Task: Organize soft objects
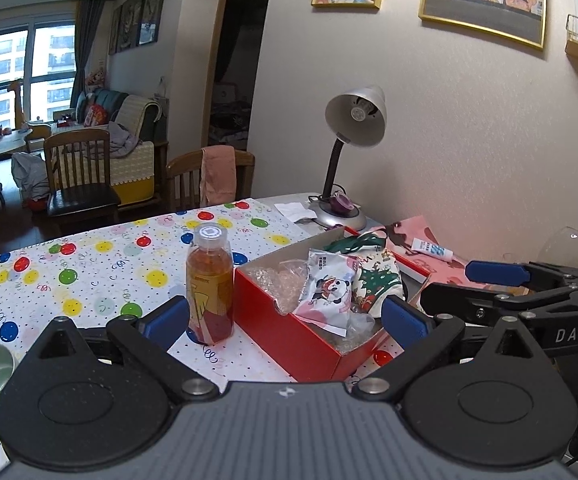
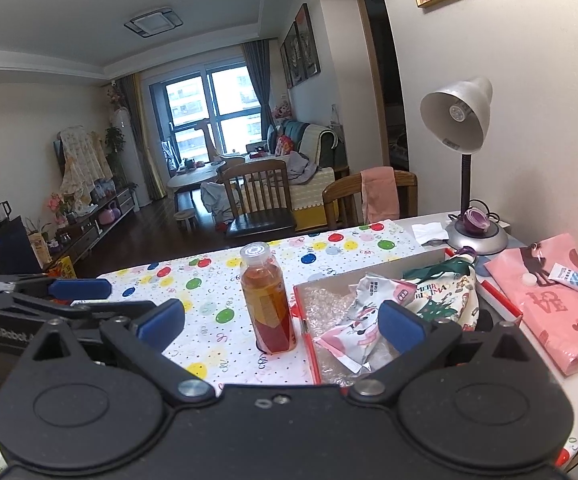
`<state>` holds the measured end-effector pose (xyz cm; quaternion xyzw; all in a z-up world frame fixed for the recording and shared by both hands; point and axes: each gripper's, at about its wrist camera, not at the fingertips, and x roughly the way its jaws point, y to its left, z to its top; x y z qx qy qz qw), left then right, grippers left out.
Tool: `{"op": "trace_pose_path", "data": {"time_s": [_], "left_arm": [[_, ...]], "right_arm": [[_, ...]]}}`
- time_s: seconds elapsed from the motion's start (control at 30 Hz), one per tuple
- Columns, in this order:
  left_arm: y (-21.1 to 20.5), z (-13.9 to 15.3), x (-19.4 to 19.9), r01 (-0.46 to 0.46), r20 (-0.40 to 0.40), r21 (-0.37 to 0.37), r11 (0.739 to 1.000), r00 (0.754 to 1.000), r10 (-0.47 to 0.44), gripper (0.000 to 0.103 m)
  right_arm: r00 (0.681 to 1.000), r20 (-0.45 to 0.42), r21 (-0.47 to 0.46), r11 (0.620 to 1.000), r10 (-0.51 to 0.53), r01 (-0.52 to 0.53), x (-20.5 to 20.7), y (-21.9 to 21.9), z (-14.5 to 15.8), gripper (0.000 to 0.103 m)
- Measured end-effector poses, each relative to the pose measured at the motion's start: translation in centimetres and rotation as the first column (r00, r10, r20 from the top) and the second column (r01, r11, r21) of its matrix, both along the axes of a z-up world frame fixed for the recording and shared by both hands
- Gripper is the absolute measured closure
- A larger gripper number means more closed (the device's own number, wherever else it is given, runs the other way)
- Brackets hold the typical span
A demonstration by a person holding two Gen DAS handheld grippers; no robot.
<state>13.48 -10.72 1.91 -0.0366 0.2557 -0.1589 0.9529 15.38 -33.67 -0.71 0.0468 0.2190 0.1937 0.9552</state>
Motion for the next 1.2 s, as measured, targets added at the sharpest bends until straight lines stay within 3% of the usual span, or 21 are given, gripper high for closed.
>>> {"op": "trace_pose_path", "data": {"time_s": [0.7, 1.2], "left_arm": [[1.0, 0.4, -1.5, -0.029, 0.033, 0.008, 1.000, 0.999, 0.028, 0.000], [2.1, 0.5, -2.8, -0.092, 0.039, 0.011, 0.996, 0.995, 0.091, 0.000]], "right_arm": [[1.000, 0.018, -0.007, 1.000, -0.009, 0.009, -0.8, 0.7, -0.1, 0.000], [0.999, 0.017, -0.005, 0.999, 0.041, -0.041, -0.8, 2.1, 0.0, 0.000]]}}
